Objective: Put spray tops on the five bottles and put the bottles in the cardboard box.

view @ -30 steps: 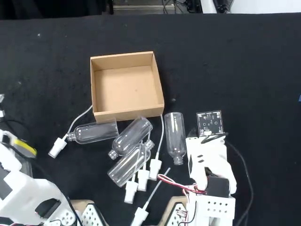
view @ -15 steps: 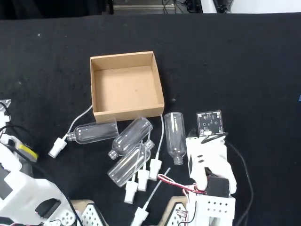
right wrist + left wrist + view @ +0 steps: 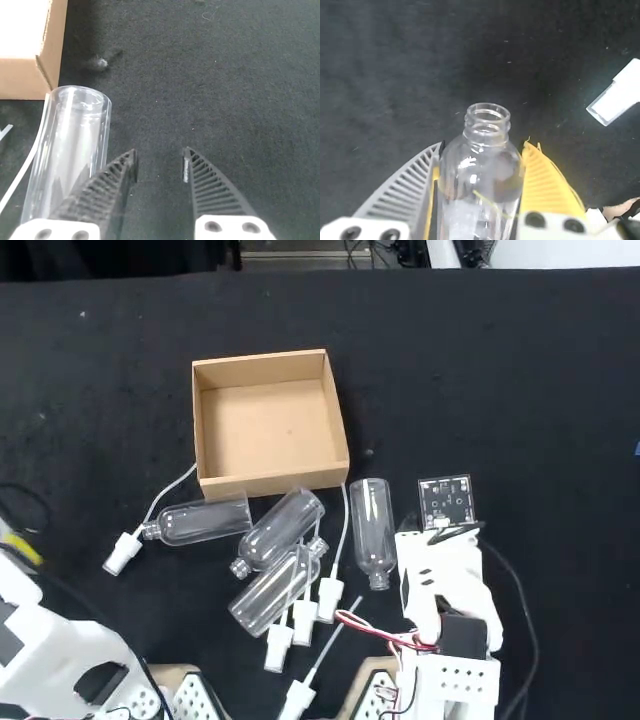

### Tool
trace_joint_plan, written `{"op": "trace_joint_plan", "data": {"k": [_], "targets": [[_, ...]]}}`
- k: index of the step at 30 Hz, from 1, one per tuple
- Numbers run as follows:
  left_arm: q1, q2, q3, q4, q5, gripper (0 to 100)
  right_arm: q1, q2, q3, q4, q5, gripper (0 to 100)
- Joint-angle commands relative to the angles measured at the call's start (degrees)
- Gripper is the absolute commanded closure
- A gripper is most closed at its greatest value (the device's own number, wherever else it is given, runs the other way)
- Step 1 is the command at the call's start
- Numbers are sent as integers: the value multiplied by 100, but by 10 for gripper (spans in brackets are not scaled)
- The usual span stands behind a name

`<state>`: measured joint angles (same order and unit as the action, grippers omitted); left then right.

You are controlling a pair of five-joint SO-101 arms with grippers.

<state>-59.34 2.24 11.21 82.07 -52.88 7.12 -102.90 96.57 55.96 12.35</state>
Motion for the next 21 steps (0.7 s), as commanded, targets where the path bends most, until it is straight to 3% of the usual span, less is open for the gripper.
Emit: {"op": "trace_joint_plan", "data": {"k": [1,6,12,21], "targets": [[-163,-123,-1112,686,255,957,-26,-576,-92,-114,9,863],[92,-220,-1147,897,1486,969,536,-576,-382,-79,-35,861],[558,-1345,-224,800,2585,970,580,-576,-734,-18,220,864],[1631,-3763,2202,-1011,4457,970,615,-558,-2000,448,1231,864]]}}
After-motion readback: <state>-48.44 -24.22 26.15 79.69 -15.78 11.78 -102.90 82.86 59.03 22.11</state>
